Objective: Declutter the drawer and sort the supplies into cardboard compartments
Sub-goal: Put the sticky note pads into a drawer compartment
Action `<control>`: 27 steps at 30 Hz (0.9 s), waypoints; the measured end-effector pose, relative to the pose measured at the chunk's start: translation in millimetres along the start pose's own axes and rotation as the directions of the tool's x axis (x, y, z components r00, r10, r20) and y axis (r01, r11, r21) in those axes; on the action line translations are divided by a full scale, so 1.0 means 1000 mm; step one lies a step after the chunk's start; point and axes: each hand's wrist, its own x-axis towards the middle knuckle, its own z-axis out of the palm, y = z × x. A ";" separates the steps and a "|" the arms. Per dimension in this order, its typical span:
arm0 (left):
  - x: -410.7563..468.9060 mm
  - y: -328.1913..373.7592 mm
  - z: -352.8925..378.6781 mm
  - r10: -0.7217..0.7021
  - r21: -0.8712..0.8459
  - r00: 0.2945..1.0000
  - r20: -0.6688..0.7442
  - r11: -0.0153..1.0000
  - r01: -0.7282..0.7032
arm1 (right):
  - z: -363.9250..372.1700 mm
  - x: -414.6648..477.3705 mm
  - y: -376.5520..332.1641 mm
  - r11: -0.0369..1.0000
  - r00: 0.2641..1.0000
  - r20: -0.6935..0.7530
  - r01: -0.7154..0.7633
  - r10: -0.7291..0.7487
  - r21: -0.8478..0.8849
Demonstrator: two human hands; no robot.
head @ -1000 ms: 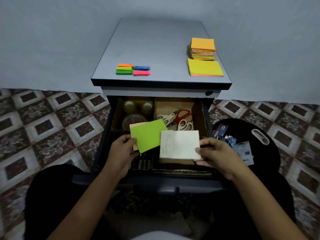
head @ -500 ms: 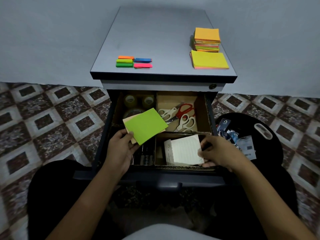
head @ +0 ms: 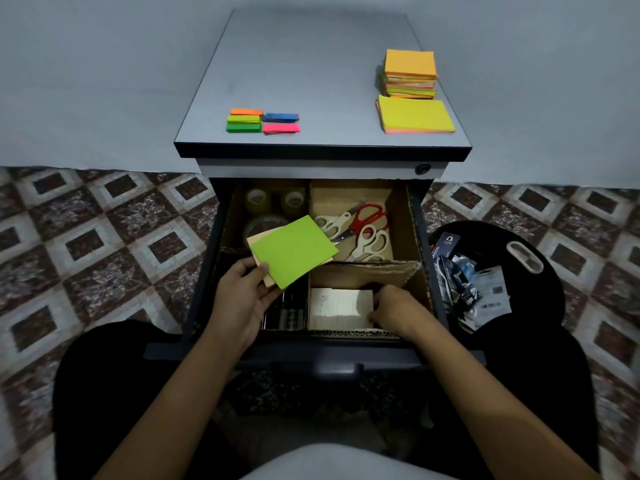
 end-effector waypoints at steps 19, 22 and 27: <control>-0.021 0.002 0.025 -0.229 0.314 0.897 0.378 0.943 0.108 | -0.050 -0.055 0.010 0.514 0.994 -0.036 0.083 -0.102 0.854; -0.023 0.001 0.028 -0.294 0.363 0.888 0.354 0.918 0.159 | -0.056 -0.056 0.019 0.539 0.993 -0.104 0.115 -0.050 0.835; -0.021 0.000 0.031 -0.329 0.525 0.899 0.289 0.840 0.139 | -0.072 -0.057 0.031 0.478 0.983 -0.184 0.165 -0.006 0.863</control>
